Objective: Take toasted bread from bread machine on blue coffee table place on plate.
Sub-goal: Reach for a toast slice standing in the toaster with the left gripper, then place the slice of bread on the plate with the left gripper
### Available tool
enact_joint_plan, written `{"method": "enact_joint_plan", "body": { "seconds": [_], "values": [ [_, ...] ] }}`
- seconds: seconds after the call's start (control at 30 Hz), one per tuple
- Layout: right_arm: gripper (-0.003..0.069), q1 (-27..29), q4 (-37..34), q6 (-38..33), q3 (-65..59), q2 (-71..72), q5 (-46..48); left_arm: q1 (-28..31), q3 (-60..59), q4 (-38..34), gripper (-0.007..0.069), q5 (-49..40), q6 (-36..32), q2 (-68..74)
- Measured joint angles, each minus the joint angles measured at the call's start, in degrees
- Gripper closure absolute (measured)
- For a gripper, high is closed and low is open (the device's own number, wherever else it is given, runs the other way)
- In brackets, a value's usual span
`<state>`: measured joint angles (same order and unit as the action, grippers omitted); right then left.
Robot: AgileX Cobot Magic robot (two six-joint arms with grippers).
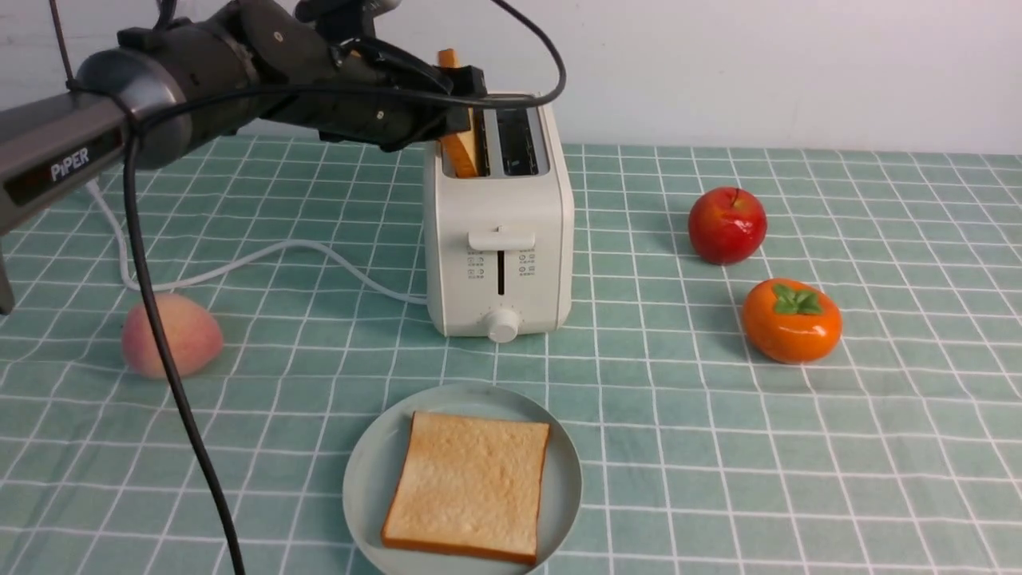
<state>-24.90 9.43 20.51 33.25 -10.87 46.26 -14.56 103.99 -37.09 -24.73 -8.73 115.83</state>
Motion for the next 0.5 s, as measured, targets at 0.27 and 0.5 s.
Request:
{"method": "enact_joint_plan", "body": {
  "seconds": [0.27, 0.5],
  "values": [
    [0.0644, 0.00, 0.00, 0.00, 0.00, 0.00, 0.38, 0.00, 0.00, 2.40, 0.0540, -4.32, -1.68, -13.04],
    [0.0636, 0.00, 0.00, 0.00, 0.00, 0.00, 0.50, 0.00, 0.19, 8.71, 0.0540, -24.08, -1.45, -23.11]
  ]
}}
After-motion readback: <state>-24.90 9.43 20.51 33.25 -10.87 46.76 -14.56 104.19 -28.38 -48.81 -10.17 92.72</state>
